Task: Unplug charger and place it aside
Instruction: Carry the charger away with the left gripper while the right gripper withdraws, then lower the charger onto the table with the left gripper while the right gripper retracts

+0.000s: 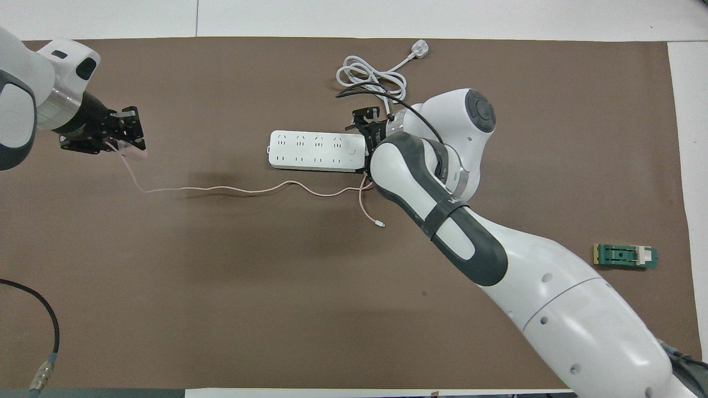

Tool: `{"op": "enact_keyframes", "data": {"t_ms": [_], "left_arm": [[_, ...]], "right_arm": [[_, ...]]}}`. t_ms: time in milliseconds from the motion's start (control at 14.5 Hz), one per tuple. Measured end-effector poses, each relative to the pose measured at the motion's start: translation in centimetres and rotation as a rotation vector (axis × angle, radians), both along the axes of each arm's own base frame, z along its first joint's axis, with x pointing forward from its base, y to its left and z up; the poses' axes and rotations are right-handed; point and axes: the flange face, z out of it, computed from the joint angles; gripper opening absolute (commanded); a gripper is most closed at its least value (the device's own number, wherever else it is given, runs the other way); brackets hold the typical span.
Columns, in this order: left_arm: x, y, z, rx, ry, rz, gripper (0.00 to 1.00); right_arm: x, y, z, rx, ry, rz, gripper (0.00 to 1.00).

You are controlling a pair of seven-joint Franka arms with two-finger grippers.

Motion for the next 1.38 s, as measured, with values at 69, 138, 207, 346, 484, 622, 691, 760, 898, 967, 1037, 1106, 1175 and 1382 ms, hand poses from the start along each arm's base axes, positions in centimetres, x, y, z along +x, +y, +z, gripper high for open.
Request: {"op": "enact_keyframes", "data": {"t_ms": [69,138,207,346,484,622,691,760,898,967,1037,1106,1175,1382], "left_arm": [[-0.2,1.1,-0.1,-0.008,-0.002,-0.096,0.0],[-0.4,1.8,-0.2,-0.003,-0.001,-0.152,0.0],[-0.6,2.2,-0.4,0.01,0.004,-0.188,0.0],[-0.8,3.1,-0.8,0.017,0.009,-0.252,0.0],[-0.9,5.4,-1.2,0.012,0.005,-0.277,0.0],[-1.2,6.7,-1.9,0.011,-0.006,-0.276,0.0],[-1.4,6.5,-2.3,0.012,-0.014,-0.279,0.0],[-1.7,6.1,-2.8,0.012,-0.022,-0.285,0.0],[-2.4,4.7,-3.9,0.013,-0.027,-0.291,0.0],[-2.7,4.1,-4.2,0.015,-0.024,-0.278,0.0],[-3.0,3.7,-4.5,0.015,-0.02,-0.272,0.0],[-3.2,3.4,-4.5,0.015,-0.017,-0.268,0.0],[-3.4,3.1,-4.5,0.016,-0.014,-0.26,0.0],[-4.4,3.8,-4.7,0.016,-0.034,-0.204,0.0]], "right_arm": [[1.2,-2.6,1.5,-0.001,-0.037,-0.018,1.0],[1.8,-4.5,2.4,-0.003,-0.06,-0.028,1.0],[2.2,-5.6,2.7,-0.017,-0.075,-0.022,1.0],[2.8,-7.9,2.8,-0.089,-0.103,0.033,1.0],[2.9,-10.3,4.7,-0.161,-0.125,0.123,1.0],[2.2,-12.0,8.9,-0.256,-0.145,0.249,1.0],[1.4,-12.7,11.2,-0.306,-0.154,0.313,1.0],[0.7,-13.1,13.2,-0.343,-0.161,0.373,1.0],[-0.9,-14.3,16.4,-0.389,-0.159,0.486,1.0],[-1.5,-15.3,17.4,-0.406,-0.156,0.533,1.0],[-2.0,-16.7,18.4,-0.424,-0.157,0.588,1.0],[-2.5,-18.2,19.4,-0.443,-0.164,0.649,1.0],[-3.0,-19.4,20.4,-0.462,-0.172,0.717,1.0],[-5.2,-21.5,24.0,-0.511,-0.193,0.897,1.0]]}}
